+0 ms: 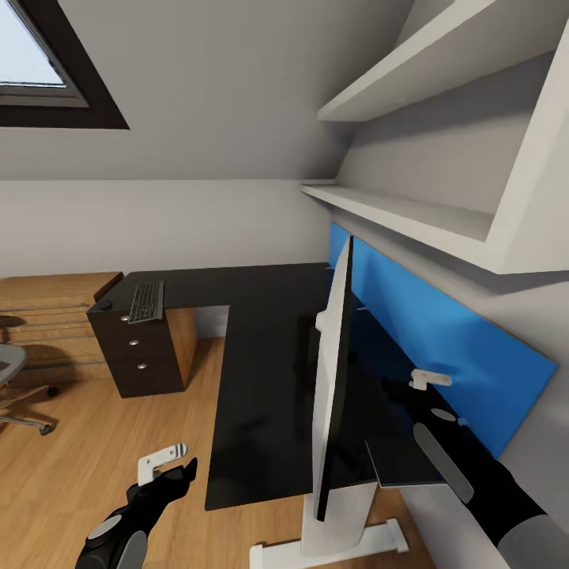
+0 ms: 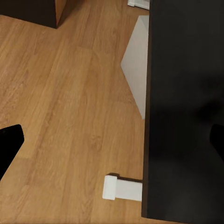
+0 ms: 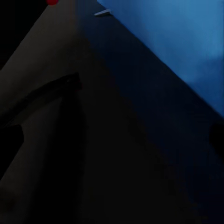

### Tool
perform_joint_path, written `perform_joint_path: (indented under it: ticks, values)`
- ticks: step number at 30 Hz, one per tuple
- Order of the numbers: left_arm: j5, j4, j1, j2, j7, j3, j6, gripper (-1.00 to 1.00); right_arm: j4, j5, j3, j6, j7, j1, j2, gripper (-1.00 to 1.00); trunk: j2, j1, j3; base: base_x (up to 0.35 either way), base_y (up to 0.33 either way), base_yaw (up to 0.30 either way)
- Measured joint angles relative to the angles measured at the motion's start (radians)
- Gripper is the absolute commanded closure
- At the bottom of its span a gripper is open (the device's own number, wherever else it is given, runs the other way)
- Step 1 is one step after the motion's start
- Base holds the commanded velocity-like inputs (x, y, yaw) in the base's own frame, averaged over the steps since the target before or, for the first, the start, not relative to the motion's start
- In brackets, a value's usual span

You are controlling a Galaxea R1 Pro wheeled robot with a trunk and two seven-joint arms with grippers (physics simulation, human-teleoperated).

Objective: In the bedroom, organize the workspace by keeping the computer under the desk, ensuring the monitor is on the desk, placing the keyboard on the desk next to the monitor, placing the mouse on the desk next to the keyboard, moving the folder from the swivel chair onto the desk next to the mouse, stacking the notebook on top of the folder with the pen on top of the notebook, and positioning the swivel chair next to the desk.

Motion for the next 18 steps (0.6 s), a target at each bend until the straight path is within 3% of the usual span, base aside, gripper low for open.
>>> perform_joint_path:
  ticks: [7,18]
  values:
    - [0.000,0.000,0.000,0.000,0.000,0.000,0.001,-1.00,-0.003,-0.001,0.000,-0.002,0.001,0.000,0.001,-1.00,0.000,0.000,0.000,-0.024,0.008,0.000]
    - [0.001,0.000,0.000,-0.001,0.000,0.000,0.005,-1.00,-0.007,-0.002,-0.012,-0.003,0.001,0.001,0.004,-1.00,0.000,0.001,0.000,-0.278,0.089,-0.008]
